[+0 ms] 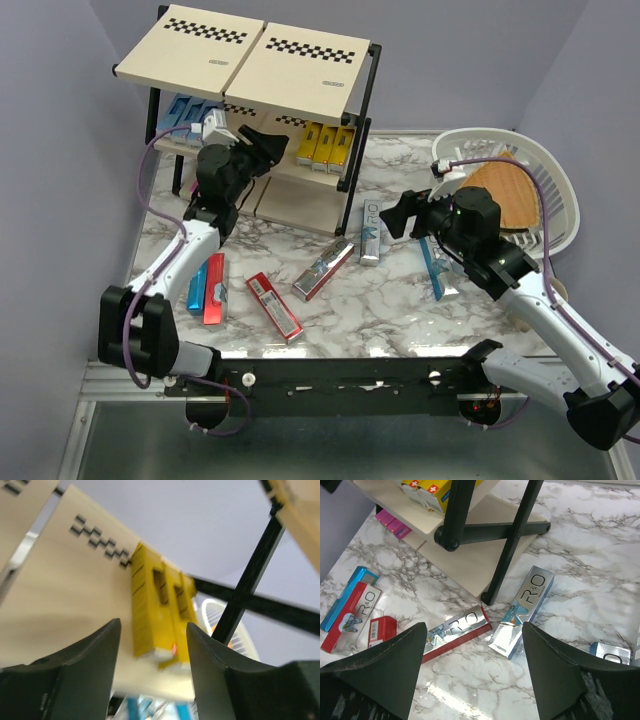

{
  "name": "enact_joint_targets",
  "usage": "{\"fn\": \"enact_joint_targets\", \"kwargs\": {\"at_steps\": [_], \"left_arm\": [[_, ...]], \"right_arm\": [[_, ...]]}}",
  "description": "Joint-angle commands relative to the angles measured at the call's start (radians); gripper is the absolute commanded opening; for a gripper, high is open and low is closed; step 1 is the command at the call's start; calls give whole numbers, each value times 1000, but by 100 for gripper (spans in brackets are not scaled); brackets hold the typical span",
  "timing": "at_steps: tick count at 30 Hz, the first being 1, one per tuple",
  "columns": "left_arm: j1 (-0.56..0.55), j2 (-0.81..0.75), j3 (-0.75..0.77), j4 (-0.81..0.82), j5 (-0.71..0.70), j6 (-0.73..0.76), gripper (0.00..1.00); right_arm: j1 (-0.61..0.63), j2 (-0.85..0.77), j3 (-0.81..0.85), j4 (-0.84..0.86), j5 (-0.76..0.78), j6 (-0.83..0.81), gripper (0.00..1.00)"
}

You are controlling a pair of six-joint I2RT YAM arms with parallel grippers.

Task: Place and organize the toothpastes onto the shelf
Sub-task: Adjust the toothpaste on the shelf.

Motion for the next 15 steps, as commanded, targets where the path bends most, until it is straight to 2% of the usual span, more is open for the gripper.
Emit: {"fn": "enact_joint_targets", "kwargs": {"at_steps": [1, 8, 13, 15], "left_arm": [[-1, -226, -111, -186, -87, 208, 67], [-1, -580, -283, -457, -184, 463, 78], [-1, -797, -407, -562, -247, 580, 95], [-1, -890, -438, -602, -259, 626, 99]], "right_arm": [[-3, 27, 2, -78, 96, 47, 86], [-4, 127, 11, -175, 170, 214, 86], [-4, 221, 19, -198, 184, 312, 86], [-6, 300, 60, -212, 188, 338, 86]]}}
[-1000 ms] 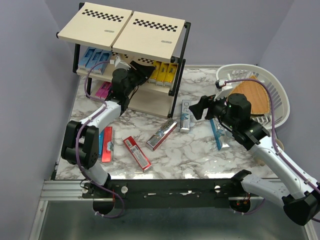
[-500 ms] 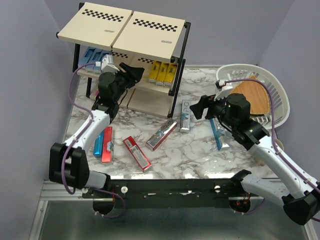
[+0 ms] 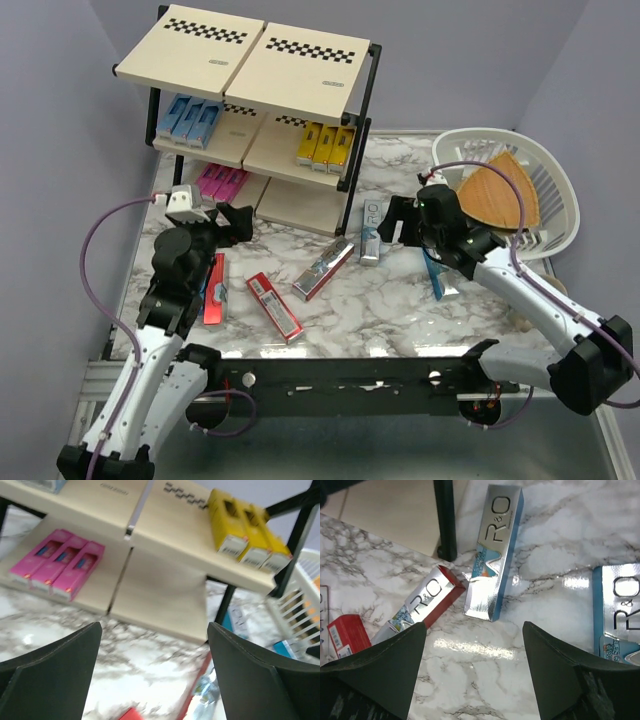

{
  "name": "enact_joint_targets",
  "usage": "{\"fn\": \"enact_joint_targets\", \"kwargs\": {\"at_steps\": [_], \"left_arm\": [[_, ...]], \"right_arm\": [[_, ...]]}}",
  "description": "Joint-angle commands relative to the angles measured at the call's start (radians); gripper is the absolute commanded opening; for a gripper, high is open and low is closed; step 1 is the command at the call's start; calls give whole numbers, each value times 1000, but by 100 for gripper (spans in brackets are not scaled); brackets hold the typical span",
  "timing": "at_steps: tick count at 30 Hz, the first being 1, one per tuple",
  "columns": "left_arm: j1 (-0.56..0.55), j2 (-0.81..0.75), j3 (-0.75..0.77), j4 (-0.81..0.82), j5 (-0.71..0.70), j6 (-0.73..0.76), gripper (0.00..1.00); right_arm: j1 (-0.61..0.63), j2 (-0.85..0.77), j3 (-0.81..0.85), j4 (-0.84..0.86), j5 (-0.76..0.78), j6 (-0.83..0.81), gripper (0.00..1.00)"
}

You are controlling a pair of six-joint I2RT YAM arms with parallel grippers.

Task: Place and organize the toothpastes onto the shelf
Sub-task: Adjust the toothpaste on the shelf, then pick up the toothpaste from the center of the board.

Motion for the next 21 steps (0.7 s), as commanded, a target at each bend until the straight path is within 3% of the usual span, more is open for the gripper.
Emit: {"fn": "enact_joint_targets", "kwargs": {"at_steps": [1, 8, 13, 21], "left_arm": [[0, -174, -91, -163, -90, 179, 99], [0, -358, -164, -255, -116, 280, 99], [-3, -406, -213, -220, -139, 288, 99], [-17, -434, -227, -201, -185, 294, 99]], "right_arm": [[-4, 136, 79, -83, 45, 115, 86], [-7, 429, 317, -144, 105, 134, 86], [-33, 636, 528, -211, 113, 155, 86], [-73, 861, 626, -239, 107, 215, 86]]}}
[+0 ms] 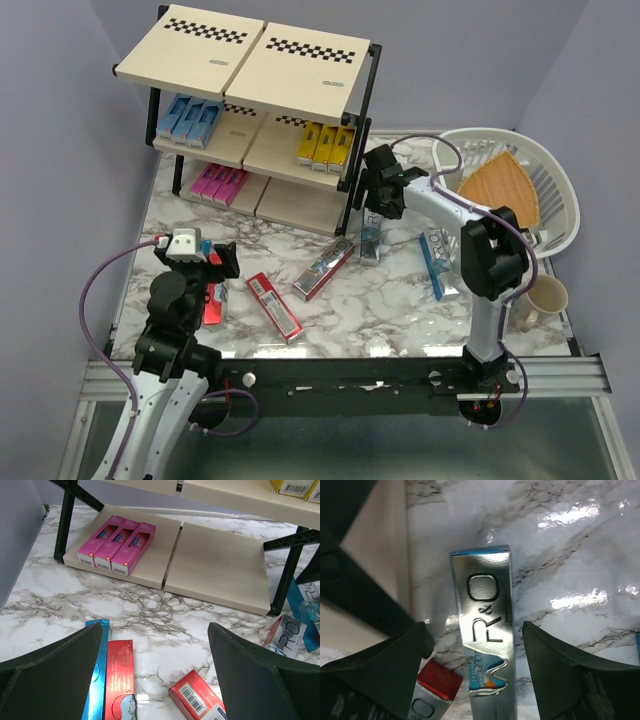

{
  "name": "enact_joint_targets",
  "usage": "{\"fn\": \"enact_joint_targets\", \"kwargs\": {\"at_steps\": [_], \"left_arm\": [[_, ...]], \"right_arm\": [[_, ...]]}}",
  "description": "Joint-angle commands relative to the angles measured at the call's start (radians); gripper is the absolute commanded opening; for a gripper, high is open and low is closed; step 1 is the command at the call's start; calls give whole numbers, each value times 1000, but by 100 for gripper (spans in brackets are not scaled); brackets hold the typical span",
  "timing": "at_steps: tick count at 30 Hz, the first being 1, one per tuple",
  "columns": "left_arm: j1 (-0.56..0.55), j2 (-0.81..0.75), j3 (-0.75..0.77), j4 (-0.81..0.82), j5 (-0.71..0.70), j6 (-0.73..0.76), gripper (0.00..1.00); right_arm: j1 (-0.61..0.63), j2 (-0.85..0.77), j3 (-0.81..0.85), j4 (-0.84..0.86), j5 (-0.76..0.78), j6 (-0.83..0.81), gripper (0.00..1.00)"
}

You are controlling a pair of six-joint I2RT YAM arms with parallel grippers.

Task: Place and organize the toothpastes onto the shelf
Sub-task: Pick up the toothpaste from the center of the board.

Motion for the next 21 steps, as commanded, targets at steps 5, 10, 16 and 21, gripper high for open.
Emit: {"fn": "enact_joint_targets", "kwargs": {"at_steps": [5, 10, 16, 21], "left_arm": [[-28, -20, -17, 34, -18, 29, 99], [-39, 12, -19, 45, 69, 37, 99], [-64, 115, 12, 45, 180, 22, 99], [-91, 199, 33, 62, 235, 9, 99]], "right_arm": [[-48, 106, 8, -28, -4, 29, 82], [-48, 141, -16, -45, 10, 2, 77], [-48, 118, -98, -28, -39, 26, 72], [-48, 108, -109, -58, -33, 65, 60]]}}
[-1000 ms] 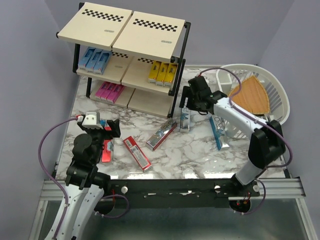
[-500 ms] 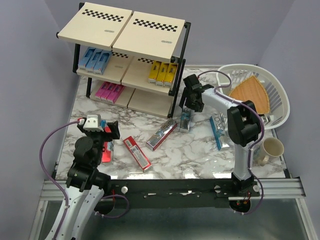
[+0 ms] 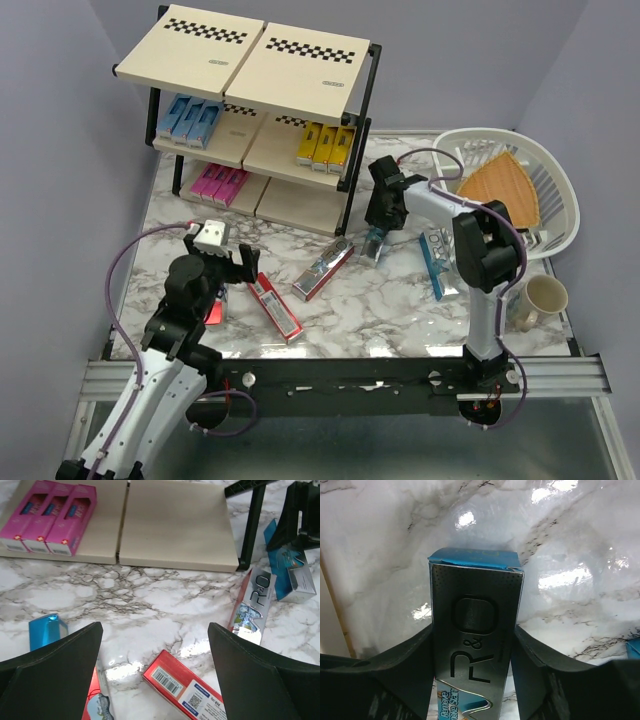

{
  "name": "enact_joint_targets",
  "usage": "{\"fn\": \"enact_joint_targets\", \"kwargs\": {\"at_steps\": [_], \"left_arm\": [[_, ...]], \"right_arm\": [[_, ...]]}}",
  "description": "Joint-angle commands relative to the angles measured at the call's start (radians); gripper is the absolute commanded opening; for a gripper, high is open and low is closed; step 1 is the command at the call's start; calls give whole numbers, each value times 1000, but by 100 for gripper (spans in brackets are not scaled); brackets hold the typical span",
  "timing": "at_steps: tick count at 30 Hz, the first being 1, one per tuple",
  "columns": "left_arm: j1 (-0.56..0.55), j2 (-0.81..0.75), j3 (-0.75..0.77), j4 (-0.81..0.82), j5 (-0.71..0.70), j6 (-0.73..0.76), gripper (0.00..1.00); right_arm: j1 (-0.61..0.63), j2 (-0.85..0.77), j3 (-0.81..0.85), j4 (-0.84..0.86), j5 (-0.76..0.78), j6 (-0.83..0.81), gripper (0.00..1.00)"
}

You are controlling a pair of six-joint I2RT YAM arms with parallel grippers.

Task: Place and organize the toothpastes onto the shelf
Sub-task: Pick up the toothpaste from the center of the board.

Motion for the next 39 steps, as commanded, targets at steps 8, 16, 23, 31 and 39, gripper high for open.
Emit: {"fn": "enact_joint_targets", "kwargs": {"at_steps": [8, 16, 23, 31, 39], "left_arm": [[-181, 208, 88, 82, 58, -51, 99], [-463, 406, 127, 230, -125, -48, 99], [-730, 638, 195, 427, -298, -11, 99], [-887, 869, 337, 461, -395, 0, 99], [-958, 1075, 528, 246, -582, -72, 99]], "right_arm": [[3, -97, -107, -88, -18, 77, 46], [4, -240, -208, -81, -88, 129, 38], [3, -366, -280, -74, -142, 197, 35], [4, -433, -320, -69, -200, 257, 36], [4, -446, -336, -66, -251, 284, 36]]}}
